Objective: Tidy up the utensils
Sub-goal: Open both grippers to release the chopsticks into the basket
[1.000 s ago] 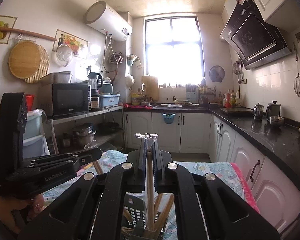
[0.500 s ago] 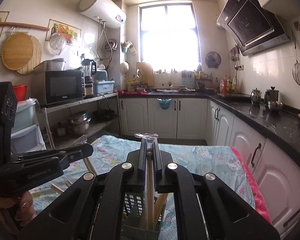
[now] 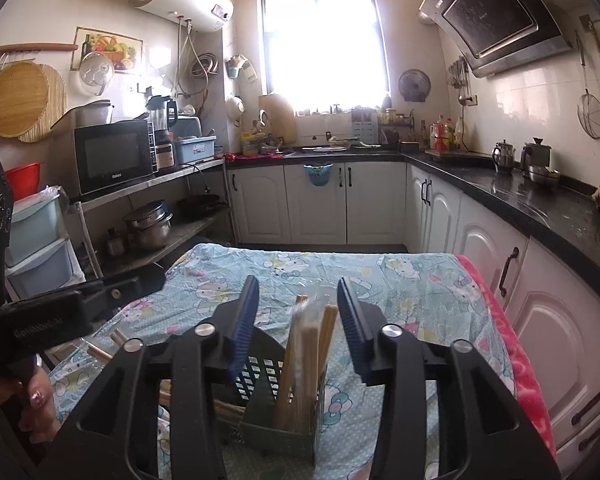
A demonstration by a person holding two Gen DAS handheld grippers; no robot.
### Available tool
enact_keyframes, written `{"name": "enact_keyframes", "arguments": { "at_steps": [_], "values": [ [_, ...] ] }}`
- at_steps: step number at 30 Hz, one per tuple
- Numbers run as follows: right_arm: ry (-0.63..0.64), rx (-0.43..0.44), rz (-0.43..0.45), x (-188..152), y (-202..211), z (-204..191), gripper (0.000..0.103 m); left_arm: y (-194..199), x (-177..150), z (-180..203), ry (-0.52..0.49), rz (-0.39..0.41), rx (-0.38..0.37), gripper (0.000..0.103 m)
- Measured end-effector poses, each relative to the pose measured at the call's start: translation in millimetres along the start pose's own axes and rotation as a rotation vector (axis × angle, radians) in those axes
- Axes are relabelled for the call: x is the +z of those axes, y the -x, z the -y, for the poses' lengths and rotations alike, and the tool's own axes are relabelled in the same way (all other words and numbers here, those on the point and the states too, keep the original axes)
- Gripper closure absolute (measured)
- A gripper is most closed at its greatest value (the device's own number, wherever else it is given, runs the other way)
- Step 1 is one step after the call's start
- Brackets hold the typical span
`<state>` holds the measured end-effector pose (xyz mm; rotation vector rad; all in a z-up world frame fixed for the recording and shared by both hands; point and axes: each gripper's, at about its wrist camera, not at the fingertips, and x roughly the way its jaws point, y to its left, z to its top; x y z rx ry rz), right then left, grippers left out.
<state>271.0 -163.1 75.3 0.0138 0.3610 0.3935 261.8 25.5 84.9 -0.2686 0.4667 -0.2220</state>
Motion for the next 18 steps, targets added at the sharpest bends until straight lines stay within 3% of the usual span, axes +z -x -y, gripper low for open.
{"name": "enact_keyframes", "arguments": {
  "at_steps": [7,9,14,18],
  "values": [
    [-0.015,-0.008,-0.005,-0.1,11.3,5.6,0.048,17.9,7.8,-1.8,0.032,0.025,-0.015,0.035],
    [-0.014,-0.011,-0.002,-0.2,15.6,6.0,0.044,23.4,10.0,-2.8,0.042,0.031,-0.014,0.021],
    [-0.018,-0.012,0.01,0.8,28.0,8.2,0.039,36.6,10.2,-3.0,0.044,0.043,-0.01,0.011],
    [-0.015,-0.011,0.022,1.1,39.3,6.7,0.036,45.9,7.4,-3.5,0.053,0.043,-0.006,0.011]
  ]
}}
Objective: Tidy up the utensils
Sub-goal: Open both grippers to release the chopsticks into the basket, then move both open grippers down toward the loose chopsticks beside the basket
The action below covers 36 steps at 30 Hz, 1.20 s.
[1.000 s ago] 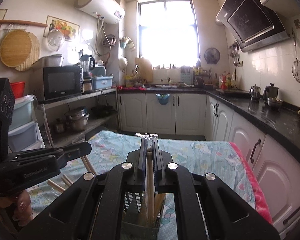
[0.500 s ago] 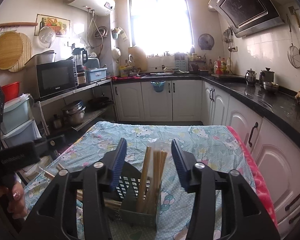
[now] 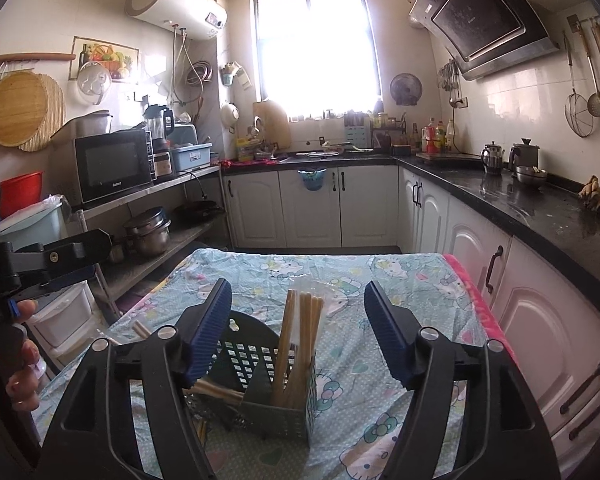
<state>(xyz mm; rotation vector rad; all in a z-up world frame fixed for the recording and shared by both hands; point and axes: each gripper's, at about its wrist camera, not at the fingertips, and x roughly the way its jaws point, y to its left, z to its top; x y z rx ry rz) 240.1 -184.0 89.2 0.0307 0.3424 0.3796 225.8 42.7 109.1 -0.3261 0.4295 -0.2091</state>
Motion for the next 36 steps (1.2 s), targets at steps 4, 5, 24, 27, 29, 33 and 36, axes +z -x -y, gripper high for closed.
{"name": "enact_keyframes", "arguments": {
  "at_steps": [4,5,24,27,29,33,36],
  "values": [
    [0.004,0.007,0.009,0.0,10.6,-2.2,0.035,8.7,-4.4,0.4,-0.005,0.005,0.004,0.011],
    [0.006,0.009,0.012,-0.2,13.5,-2.9,0.035,11.1,-6.1,-0.2,-0.006,0.006,0.004,0.011],
    [0.043,0.052,-0.036,-24.0,36.5,-29.0,0.034,39.8,-40.7,-30.7,0.056,-0.028,0.062,0.011],
    [0.051,0.062,-0.051,-29.1,36.4,-34.9,0.034,43.1,-46.3,-41.5,0.081,-0.038,0.08,0.011],
    [0.057,0.07,-0.062,-32.4,36.1,-39.1,0.034,45.1,-48.8,-47.0,0.091,-0.042,0.092,0.011],
    [0.065,0.087,-0.084,-40.2,34.2,-46.9,0.034,49.0,-55.8,-58.0,0.109,-0.051,0.112,0.011],
    [0.071,0.098,-0.1,-44.1,31.8,-53.7,0.034,49.8,-61.0,-65.0,0.119,-0.061,0.127,0.011]
  ]
}}
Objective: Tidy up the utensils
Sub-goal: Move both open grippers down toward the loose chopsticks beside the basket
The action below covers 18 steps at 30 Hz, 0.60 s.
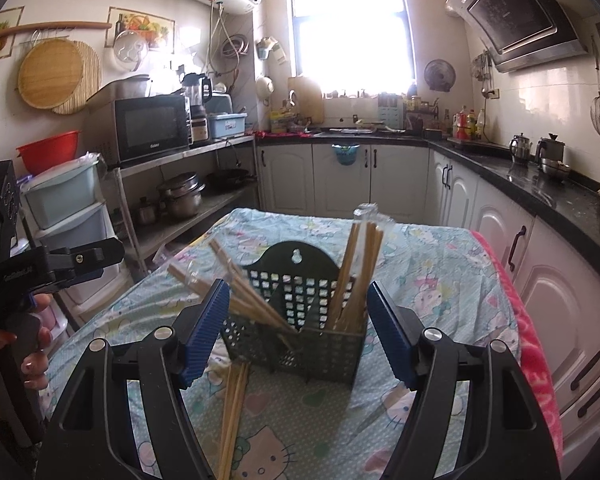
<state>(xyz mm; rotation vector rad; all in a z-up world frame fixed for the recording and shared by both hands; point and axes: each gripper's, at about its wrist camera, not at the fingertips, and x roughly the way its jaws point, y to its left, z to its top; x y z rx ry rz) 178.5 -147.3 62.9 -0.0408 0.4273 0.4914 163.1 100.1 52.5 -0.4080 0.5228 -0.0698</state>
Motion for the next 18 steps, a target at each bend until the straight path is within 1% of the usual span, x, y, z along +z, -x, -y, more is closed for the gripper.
{"name": "enact_keyframes", "arguments": {
  "at_steps": [10,18],
  "values": [
    [0.024,0.035,-0.055,-14.7,-13.3,-18.7,0.034,-7.3,-13.2,-15.5,0.015,-0.04,0.031,0.011],
    [0.025,0.06,-0.123,-30.2,-32.1,-26.8,0.035,-20.1,-27.7,-29.1,0.032,-0.102,0.063,0.011]
  ]
}}
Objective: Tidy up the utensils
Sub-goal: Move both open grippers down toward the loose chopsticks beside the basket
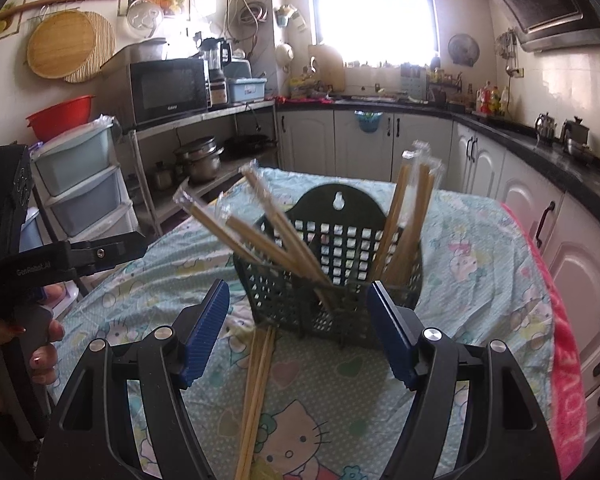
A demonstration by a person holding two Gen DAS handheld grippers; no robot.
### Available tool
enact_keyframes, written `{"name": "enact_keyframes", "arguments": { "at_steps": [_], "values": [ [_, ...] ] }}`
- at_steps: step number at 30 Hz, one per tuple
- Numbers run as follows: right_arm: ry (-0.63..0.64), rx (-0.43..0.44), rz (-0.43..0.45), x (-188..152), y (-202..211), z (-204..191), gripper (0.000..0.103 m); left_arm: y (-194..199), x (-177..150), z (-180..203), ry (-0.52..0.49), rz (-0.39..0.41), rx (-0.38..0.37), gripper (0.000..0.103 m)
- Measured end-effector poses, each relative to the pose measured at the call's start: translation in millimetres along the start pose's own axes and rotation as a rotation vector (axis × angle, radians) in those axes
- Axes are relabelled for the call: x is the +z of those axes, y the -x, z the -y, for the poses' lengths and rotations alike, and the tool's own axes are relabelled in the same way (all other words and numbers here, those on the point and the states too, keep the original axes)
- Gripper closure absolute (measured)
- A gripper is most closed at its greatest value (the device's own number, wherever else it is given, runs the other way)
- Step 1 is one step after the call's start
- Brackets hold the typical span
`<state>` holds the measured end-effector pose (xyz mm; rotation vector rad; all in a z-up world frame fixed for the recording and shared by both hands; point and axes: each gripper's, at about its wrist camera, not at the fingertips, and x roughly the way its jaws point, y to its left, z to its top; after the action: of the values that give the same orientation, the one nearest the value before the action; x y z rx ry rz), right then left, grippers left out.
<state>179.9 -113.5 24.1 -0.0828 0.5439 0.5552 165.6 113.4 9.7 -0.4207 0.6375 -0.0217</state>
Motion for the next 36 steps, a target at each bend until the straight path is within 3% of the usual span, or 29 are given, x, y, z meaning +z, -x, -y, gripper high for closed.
{"name": "enact_keyframes", "arguments": {
  "at_steps": [13,23,26,36],
  "values": [
    [0.015,0.005,-0.163,-29.1,-47.1,-4.6,0.056,-29.3,-16.8,-13.3,0.024,-0.085,0.02,0.011],
    [0.035,0.059,-0.296,-49.4,-91.6,-15.2,0.07,-62.7,-28.3,-19.4,0.065,-0.203,-0.022,0.058],
    [0.051,0.07,-0.321,-52.5,-102.2,-22.6,0.072,-72.6,-31.2,-18.7,0.073,-0.236,-0.038,0.063],
    [0.059,0.058,-0.39,-59.8,-135.9,-33.7,0.077,-99.3,-34.9,-13.6,0.083,-0.309,-0.076,0.067]
  ]
}}
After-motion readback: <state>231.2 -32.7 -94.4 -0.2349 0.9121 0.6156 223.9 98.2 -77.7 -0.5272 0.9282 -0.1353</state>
